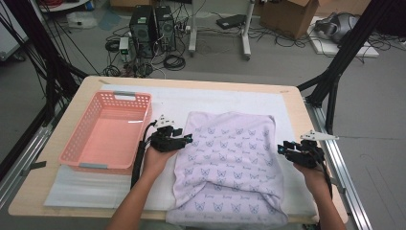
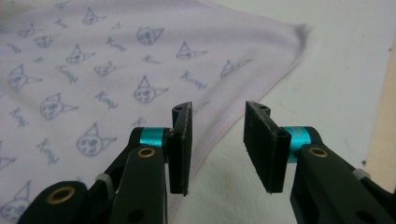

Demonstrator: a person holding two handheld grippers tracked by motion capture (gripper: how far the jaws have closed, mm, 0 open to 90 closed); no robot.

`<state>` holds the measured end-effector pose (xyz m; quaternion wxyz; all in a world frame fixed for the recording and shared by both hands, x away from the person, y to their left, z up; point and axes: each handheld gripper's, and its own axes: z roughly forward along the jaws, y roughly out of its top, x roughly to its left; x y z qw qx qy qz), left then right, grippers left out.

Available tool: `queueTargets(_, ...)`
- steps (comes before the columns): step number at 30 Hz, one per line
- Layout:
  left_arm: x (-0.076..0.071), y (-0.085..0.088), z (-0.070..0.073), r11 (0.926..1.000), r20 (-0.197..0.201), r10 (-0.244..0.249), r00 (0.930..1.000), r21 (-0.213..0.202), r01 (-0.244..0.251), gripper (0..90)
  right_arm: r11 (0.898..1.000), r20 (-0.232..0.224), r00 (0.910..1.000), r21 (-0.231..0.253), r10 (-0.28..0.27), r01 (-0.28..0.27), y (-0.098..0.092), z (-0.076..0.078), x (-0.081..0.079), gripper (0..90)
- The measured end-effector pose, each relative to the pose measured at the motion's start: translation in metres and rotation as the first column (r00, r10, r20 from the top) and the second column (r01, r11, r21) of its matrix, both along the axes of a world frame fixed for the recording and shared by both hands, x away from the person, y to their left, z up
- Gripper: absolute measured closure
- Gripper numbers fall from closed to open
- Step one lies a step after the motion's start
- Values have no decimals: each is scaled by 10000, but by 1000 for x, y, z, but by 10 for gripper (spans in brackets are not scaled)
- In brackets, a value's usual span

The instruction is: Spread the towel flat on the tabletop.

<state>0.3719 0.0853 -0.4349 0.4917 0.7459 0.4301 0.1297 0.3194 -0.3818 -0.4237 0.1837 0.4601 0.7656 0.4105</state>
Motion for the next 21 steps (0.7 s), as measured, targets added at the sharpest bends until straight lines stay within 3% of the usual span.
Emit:
queueTargets(3, 17, -2, -11, 9985, -109, 449, 9989, 311, -445, 476, 9999, -272, 9996, -113, -51, 48, -1, -7, 1, 617)
queueTargets(7, 28, -6, -17, 9944, -698, 651, 9954, 880, -589, 477, 10000, -163, 9999, -21, -17, 17, -2, -6, 1, 616)
queueTargets(9, 32, -10, -16, 9942, -530, 643, 9965, 893, -594, 479, 10000, -117, 9999, 30, 6, -5, -2, -5, 0, 617)
queueTargets(10, 35, -14, -17, 9933, -666, 677, 9955, 978, -610, 480, 10000, -121, 9999, 35, 7, -7, -2, -5, 0, 617)
queueTargets(13, 37, -19, -17, 9930, -595, 628, 9963, 1040, -564, 480, 10000, -107, 9999, 46, 5, -5, -2, -5, 0, 615)
queueTargets(14, 37, -22, -17, 9914, -572, 633, 9964, 1186, -562, 475, 10000, -56, 10000, 54, -13, 13, -1, -5, 0, 614)
queueTargets(15, 33, -30, -17, 9785, -182, 716, 9973, 1951, -667, 483, 10000, -37, 10000, 17, -7, 7, -1, -5, 0, 613)
queueTargets(16, 32, -34, -16, 9689, 35, 789, 9969, 2350, -775, 511, 10000, -27, 10000, 16, -19, 19, 0, -5, 1, 608)
queueTargets(17, 31, -35, -16, 9665, 82, 808, 9967, 2439, -804, 540, 10000, -21, 10000, -5, -30, 30, 0, -6, 2, 599)
queueTargets(18, 31, -36, -15, 9696, 51, 677, 9977, 2353, -670, 626, 9999, -56, 9999, 33, -107, 108, 0, -7, 3, 590)
queueTargets(19, 30, -36, -15, 9721, -6, 536, 9986, 2287, -520, 785, 9999, -106, 9998, 6, -143, 143, 1, -7, 4, 578)
queueTargets(21, 31, -36, -14, 9724, -36, 560, 9984, 2269, -537, 833, 9997, -164, 9996, -18, -247, 247, 2, -9, 6, 568)
